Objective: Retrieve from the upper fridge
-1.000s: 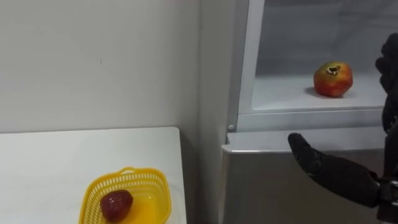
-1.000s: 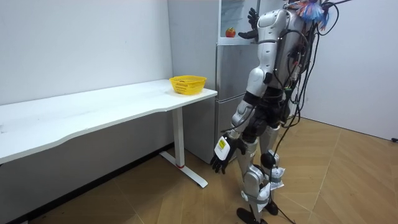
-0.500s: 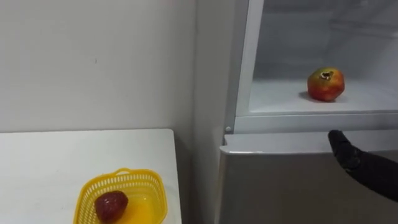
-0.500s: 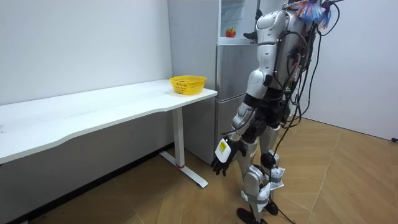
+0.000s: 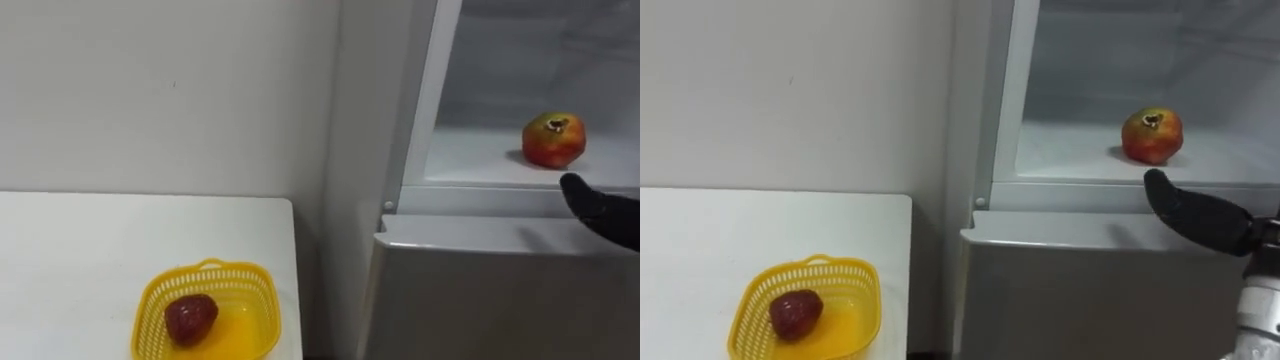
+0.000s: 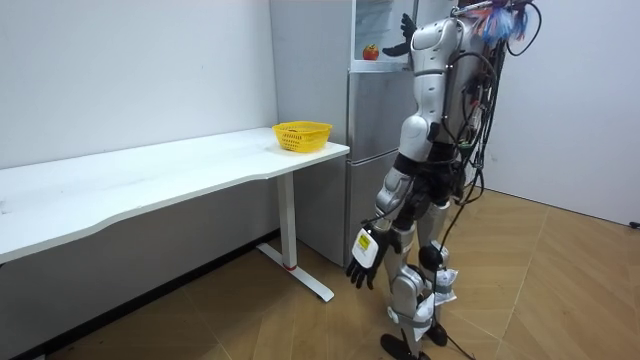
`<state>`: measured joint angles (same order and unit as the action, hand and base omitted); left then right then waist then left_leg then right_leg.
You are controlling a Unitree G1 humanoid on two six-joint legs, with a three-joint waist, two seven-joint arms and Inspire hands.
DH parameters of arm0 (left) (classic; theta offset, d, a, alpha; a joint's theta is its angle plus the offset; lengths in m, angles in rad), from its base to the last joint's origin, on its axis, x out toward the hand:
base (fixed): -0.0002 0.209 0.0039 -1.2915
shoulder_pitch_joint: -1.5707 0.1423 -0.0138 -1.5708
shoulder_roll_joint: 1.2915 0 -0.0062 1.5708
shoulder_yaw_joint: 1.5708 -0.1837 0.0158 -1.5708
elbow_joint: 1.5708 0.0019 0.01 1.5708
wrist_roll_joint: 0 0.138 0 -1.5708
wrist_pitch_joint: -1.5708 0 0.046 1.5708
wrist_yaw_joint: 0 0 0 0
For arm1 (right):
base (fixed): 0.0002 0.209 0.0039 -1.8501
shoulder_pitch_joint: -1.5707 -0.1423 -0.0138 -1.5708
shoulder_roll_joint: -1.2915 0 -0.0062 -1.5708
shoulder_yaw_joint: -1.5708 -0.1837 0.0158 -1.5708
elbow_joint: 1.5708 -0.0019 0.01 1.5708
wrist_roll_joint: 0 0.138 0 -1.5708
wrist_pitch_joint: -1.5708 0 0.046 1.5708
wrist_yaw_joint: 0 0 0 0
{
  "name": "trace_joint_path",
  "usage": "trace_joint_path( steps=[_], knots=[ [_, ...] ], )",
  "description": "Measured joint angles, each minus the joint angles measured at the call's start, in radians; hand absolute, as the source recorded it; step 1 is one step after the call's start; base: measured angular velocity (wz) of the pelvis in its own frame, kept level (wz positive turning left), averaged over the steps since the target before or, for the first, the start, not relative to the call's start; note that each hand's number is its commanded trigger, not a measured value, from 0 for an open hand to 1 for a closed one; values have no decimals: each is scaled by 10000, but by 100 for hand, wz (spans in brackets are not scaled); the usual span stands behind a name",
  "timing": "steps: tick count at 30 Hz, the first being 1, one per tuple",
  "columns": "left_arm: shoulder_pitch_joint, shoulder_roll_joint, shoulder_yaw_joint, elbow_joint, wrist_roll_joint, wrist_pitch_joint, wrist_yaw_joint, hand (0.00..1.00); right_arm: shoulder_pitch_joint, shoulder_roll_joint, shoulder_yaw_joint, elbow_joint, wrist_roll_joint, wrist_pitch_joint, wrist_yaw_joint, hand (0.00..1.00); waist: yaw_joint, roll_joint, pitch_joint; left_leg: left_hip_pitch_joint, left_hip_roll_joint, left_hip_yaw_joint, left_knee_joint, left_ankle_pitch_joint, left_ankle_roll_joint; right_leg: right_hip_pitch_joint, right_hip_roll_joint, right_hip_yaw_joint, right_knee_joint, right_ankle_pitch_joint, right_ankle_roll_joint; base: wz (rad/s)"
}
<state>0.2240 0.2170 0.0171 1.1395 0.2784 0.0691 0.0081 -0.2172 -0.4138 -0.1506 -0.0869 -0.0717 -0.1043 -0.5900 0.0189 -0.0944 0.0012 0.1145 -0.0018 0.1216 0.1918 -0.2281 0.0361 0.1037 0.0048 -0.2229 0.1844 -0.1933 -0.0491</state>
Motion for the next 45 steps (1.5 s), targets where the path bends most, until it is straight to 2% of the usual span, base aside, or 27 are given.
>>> trace_joint_path(
  steps=[3, 7, 11, 22, 27, 31, 37, 42, 45],
  knots=[
    [31, -1, -6, 0, -15, 69, 0, 0, -655, -61, 2, 776, 8, 191, 63, 0, 96, -44, -8, -27, 0, -1, 61, -1, 1, 19, -10, -3, 9, 1, 0, 0],
    [78, 5, -13, 0, -79, 77, -1, 0, -1161, -124, 103, 1073, 382, 196, 293, 0, 130, -30, -1, -75, 0, -61, 79, -1, 0, 22, -10, -15, 12, 0, -1, 5],
    [129, 6, 5, -4, -85, 77, -3, 0, -1515, -512, 101, 1658, 1105, 209, 495, 0, 152, -58, -14, -127, -14, -174, 114, 0, 0, 28, -26, -116, 36, 0, -1, 8],
    [233, 132, 22, -109, -42, 78, -436, 0, -1599, -983, 101, 2506, 1232, 292, 490, 0, 179, -166, -14, -155, -15, -274, 153, 2, -1, 36, -46, -265, 52, -4, -8, 2],
    [284, 268, 203, -163, -22, 77, -597, 0, -1769, -1475, 98, 3156, 1461, 323, 574, 0, 201, -260, -4, -159, -24, -311, 146, 3, 0, 33, -49, -271, 25, -5, -8, 0],
    [364, 312, 203, -178, -16, 113, -591, 0, -1790, -1522, 99, 3240, 1640, 334, 596, 0, 170, -313, -12, -162, -47, -414, 146, 5, 2, 29, -54, -299, 14, -5, -8, 2],
    [455, 349, 208, -207, -24, 200, -568, 0, -2262, -1521, 144, 3797, 2023, 625, 726, 0, 182, -380, -45, -192, -59, -478, 149, 9, 5, 74, -69, -353, 14, -9, -1, 3],
    [487, 415, 280, -267, -21, 375, -553, 0, -2425, -1545, 227, 3995, 2022, 873, 783, 0, 162, -492, -119, -281, -104, -698, 154, 49, 7, 83, -108, -570, -4, -30, 8, 13],
    [607, 415, 389, -604, -22, 426, -545, 0, -2431, -1575, 297, 3995, 2216, 1003, 783, 0, 215, -544, -103, -311, -115, -734, 152, 69, 16, 80, -130, -650, 2, -30, 8, 8]
  ],
)
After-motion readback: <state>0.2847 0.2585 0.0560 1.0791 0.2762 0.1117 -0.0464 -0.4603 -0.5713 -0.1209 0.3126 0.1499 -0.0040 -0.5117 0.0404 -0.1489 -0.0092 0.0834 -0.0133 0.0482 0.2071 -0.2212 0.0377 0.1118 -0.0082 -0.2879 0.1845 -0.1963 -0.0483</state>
